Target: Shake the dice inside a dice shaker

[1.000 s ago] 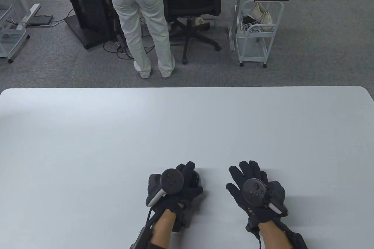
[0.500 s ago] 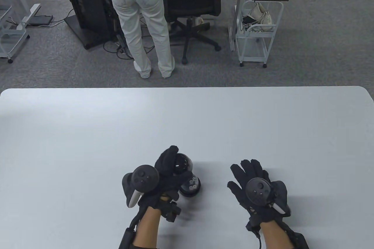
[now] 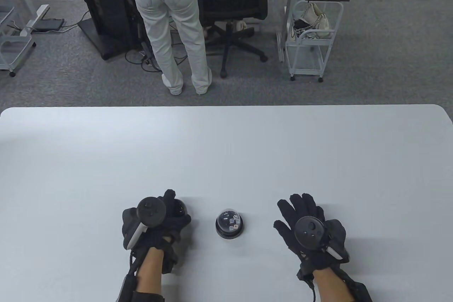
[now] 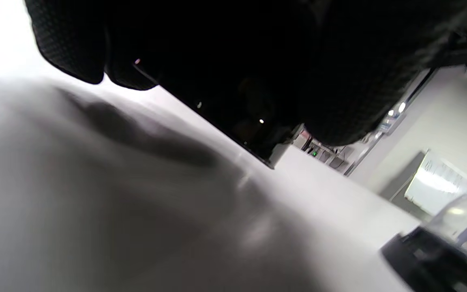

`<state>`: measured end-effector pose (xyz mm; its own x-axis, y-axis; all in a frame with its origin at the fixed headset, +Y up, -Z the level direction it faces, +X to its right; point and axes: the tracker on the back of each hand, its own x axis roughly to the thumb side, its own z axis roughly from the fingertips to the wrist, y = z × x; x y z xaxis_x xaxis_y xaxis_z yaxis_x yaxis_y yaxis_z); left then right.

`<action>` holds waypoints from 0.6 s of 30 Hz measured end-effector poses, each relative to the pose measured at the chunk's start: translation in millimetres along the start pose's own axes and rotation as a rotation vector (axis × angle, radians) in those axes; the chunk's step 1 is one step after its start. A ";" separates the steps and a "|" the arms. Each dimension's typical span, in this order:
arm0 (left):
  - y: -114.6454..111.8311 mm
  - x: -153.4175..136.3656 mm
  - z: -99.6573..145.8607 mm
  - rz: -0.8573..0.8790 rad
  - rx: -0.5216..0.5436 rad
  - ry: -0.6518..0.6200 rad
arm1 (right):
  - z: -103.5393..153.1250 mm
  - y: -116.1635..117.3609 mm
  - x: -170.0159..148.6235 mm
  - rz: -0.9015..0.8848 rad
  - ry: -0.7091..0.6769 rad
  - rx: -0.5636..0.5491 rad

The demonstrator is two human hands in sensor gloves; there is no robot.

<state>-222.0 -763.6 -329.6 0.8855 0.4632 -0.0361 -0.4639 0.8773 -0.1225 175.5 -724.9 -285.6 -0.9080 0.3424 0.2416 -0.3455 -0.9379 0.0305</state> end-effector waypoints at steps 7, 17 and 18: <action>-8.9 3.3 -2.7 -0.117 -0.047 0.038 | -0.6 0.6 1.2 0.009 -0.002 0.006; 3.8 19.0 4.0 -0.116 0.018 -0.058 | -0.7 0.1 1.5 0.012 -0.003 -0.010; 8.4 22.5 6.0 -0.099 0.037 -0.089 | -0.5 -0.5 1.8 0.014 -0.004 -0.020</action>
<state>-206.2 -745.0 -325.6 0.9220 0.3822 0.0624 -0.3767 0.9225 -0.0849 173.9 -723.8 -285.6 -0.9117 0.3289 0.2462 -0.3377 -0.9412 0.0072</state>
